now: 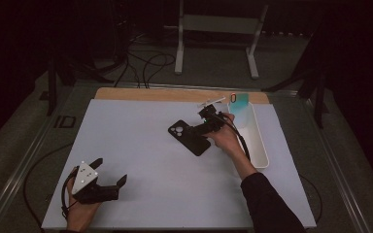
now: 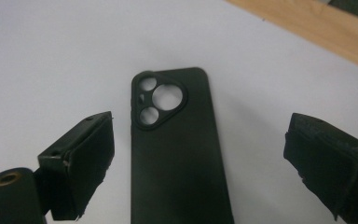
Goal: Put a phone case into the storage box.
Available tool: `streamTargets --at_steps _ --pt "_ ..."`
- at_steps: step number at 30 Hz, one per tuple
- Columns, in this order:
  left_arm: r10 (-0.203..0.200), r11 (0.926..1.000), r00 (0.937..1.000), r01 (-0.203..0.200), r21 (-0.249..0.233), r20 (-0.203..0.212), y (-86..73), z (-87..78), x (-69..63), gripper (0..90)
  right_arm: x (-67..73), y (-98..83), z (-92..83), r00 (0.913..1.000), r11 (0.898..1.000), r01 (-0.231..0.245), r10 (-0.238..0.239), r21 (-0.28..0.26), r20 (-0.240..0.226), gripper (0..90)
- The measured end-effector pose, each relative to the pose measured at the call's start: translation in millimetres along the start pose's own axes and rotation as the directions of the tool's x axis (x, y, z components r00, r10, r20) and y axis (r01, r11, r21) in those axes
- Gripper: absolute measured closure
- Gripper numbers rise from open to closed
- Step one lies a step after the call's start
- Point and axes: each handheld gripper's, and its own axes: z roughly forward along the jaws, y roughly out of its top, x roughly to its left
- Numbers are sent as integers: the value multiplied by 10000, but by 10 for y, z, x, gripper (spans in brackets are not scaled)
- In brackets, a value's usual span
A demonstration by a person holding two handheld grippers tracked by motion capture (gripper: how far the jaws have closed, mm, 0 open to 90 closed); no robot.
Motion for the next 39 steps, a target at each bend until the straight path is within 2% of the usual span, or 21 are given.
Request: streamTargets --at_steps 20,26,32,39 --pt "1 10000 10000 -1 -4 16 1 1 -2 1 73 -75 216 9998 9952 24 -8 978 -173 87" --pt "-2 10000 10000 2 -10 13 1 -2 0 1 83 -116 300 9997 9898 12 20 1424 -223 86" --pt "-8 10000 10000 8 -14 11 1 -4 1 1 88 -137 349 9996 9863 -53 100 1650 -276 86" --pt "-11 10000 10000 11 -14 7 1 -4 0 1 98 -172 418 9997 9785 126 -75 2059 -253 86"
